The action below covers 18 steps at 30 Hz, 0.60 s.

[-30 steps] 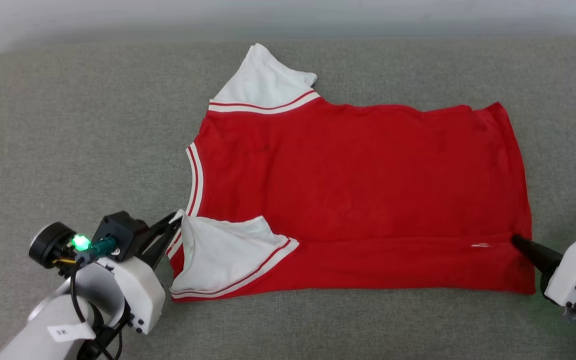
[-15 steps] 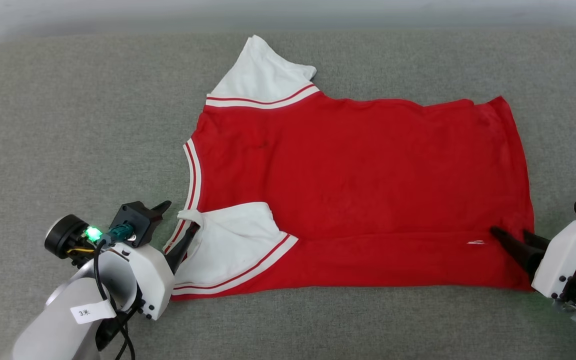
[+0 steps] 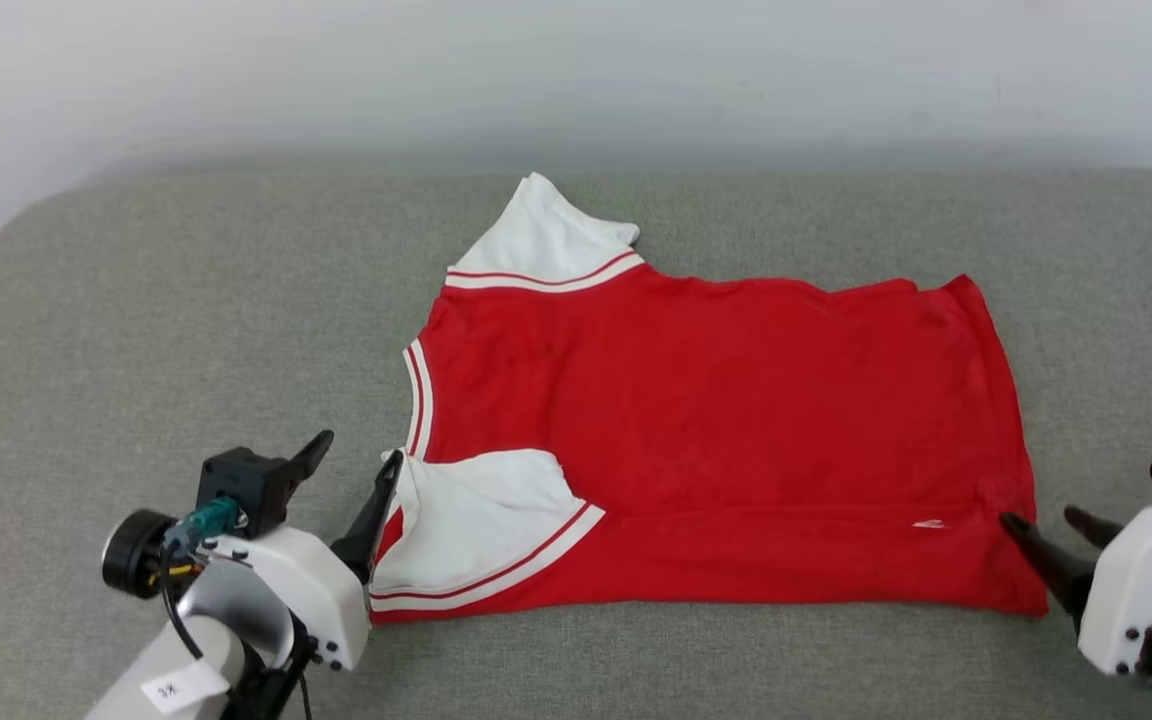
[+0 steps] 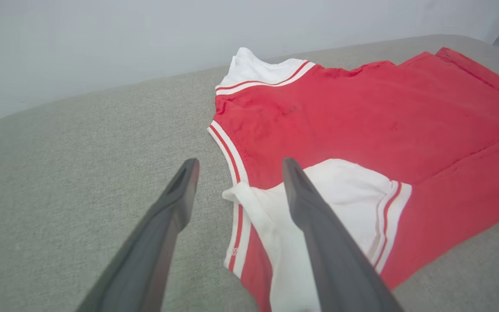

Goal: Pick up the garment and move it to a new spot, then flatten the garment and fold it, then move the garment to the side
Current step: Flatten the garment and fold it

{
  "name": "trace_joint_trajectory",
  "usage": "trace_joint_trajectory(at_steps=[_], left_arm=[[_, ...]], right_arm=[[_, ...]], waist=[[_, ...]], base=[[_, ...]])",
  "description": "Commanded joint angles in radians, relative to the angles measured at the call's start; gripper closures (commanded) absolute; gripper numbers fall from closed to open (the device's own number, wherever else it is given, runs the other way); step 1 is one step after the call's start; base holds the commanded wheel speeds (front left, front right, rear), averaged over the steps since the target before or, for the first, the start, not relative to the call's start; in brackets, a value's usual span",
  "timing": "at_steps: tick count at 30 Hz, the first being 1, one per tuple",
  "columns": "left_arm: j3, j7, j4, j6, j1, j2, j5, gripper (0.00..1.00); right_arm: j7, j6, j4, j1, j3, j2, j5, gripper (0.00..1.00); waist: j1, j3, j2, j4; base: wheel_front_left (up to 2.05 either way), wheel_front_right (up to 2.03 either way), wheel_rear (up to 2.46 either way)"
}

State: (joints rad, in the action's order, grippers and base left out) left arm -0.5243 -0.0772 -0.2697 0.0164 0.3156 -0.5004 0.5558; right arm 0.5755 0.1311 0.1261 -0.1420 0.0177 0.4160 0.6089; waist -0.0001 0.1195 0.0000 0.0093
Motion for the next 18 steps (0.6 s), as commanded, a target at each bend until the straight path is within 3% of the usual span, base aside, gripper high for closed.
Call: trace_joint_trajectory(at_steps=[1, 10, 18], left_arm=[[0.008, 0.006, 0.030, 0.023, -0.032, 0.001, 0.011, 0.00], [0.006, 0.169, 0.226, 0.152, -0.207, -0.019, 0.073, 0.00], [-0.022, 0.287, 0.284, 0.208, -0.236, -0.050, 0.066, 0.00]], right_arm=[[0.016, -0.001, -0.021, 0.030, -0.009, -0.011, -0.018, 0.00], [0.128, -0.001, -0.138, 0.146, -0.107, -0.087, -0.137, 0.00], [0.155, -0.001, -0.195, 0.165, -0.144, -0.142, -0.172, 0.00]], waist=[[0.0001, -0.023, 0.0000, 0.005], [0.0001, -0.033, 0.0000, 0.000], [0.0001, 0.018, 0.0000, -0.021]], base=[[0.00, 0.00, 0.00], [0.00, 0.00, 0.00], [0.00, 0.00, 0.00]])
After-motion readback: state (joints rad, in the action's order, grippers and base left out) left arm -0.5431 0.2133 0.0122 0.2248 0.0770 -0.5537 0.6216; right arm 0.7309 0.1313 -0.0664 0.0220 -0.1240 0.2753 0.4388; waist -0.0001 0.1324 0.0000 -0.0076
